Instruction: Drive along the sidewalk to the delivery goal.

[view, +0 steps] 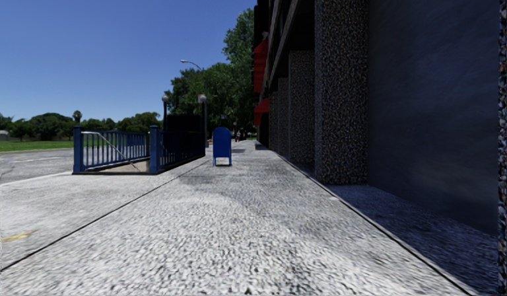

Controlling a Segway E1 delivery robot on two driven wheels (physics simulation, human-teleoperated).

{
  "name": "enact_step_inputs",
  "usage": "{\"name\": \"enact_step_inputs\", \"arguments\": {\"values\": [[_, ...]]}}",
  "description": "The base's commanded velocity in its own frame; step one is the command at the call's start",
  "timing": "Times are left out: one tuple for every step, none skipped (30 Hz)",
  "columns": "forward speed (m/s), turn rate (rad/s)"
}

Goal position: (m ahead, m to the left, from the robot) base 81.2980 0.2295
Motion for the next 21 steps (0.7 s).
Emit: {"name": "enact_step_inputs", "arguments": {"values": [[2.00,0.00],[2.00,0.00],[2.00,0.00],[2.00,0.00],[2.00,0.00],[2.00,0.00],[2.00,0.00],[2.00,0.00],[2.00,0.00],[2.00,0.00],[2.00,0.00],[2.00,0.00],[2.00,0.00],[2.00,0.00],[2.00,0.00],[2.00,0.00],[2.00,-0.18],[2.00,-1.02],[2.00,-1.02],[2.00,-1.20],[2.00,-1.20]]}}
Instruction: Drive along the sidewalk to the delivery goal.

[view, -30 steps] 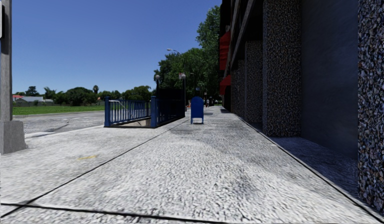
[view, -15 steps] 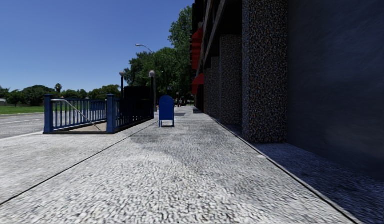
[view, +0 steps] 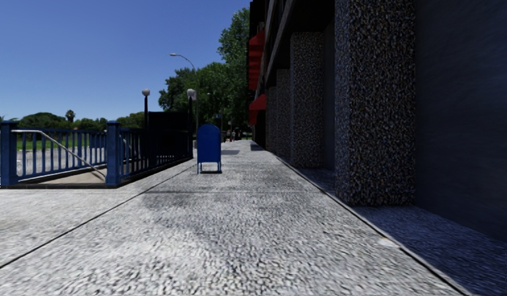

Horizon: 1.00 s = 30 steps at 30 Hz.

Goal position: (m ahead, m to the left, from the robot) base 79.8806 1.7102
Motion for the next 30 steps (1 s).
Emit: {"name": "enact_step_inputs", "arguments": {"values": [[2.00,-0.81],[2.00,0.00],[2.00,0.00],[2.00,0.00],[2.00,0.00],[2.00,0.00],[2.00,0.00],[2.00,0.00],[2.00,0.00],[2.00,0.00],[2.00,0.00],[2.00,0.00],[2.00,0.00],[2.00,0.00],[2.00,0.00],[2.00,0.00],[2.00,0.00],[2.00,0.00],[2.00,0.00],[2.00,0.00],[2.00,0.00],[2.00,0.00],[2.00,0.00],[2.00,0.00],[2.00,0.00],[2.00,0.00],[2.00,0.00],[2.00,0.00],[2.00,0.00],[2.00,0.00]]}}
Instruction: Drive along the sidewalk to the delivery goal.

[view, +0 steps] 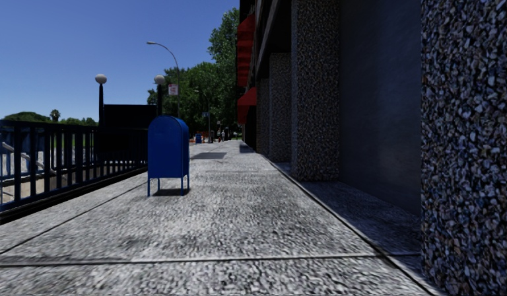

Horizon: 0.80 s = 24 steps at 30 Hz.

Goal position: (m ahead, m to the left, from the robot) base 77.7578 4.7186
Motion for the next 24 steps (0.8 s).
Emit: {"name": "enact_step_inputs", "arguments": {"values": [[2.00,0.00],[2.00,0.00],[2.00,0.00],[2.00,0.00],[2.00,0.00],[2.00,0.00],[2.00,0.00],[2.00,0.00],[2.00,0.00],[2.00,0.00],[2.00,0.00],[2.00,0.00],[2.00,0.00],[2.00,0.00],[2.00,0.00],[2.00,0.00],[2.00,0.00],[2.00,0.00],[2.00,0.00],[2.00,0.00],[2.00,0.00],[2.00,0.00],[2.00,0.00],[2.00,0.00]]}}
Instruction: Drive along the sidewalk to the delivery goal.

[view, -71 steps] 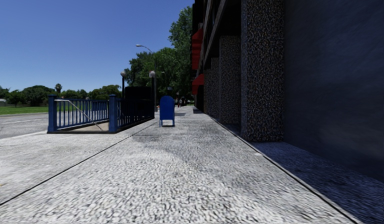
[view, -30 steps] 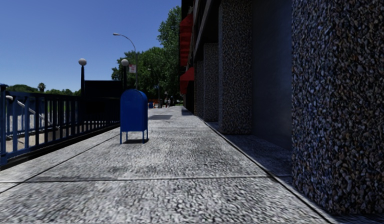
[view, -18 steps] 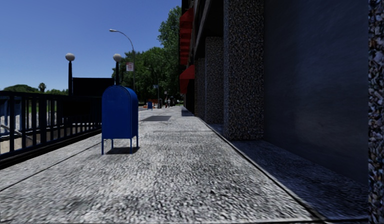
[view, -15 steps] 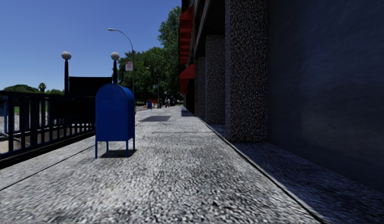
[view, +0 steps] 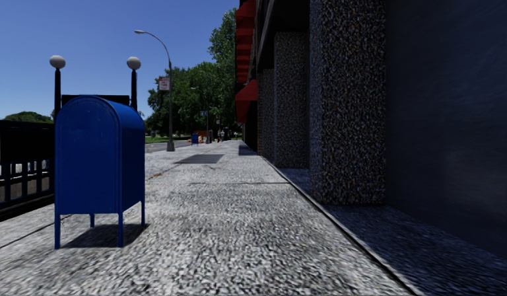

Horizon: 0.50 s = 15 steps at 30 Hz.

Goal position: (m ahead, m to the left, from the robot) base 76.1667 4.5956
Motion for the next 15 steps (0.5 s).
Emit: {"name": "enact_step_inputs", "arguments": {"values": [[2.00,0.00],[2.00,0.00],[2.00,0.00],[2.00,0.00],[2.00,0.00],[2.00,0.00],[2.00,0.00],[2.00,0.00],[2.00,0.00],[2.00,0.00],[2.00,0.00],[2.00,0.00],[2.00,0.00],[2.00,0.00],[2.00,0.00]]}}
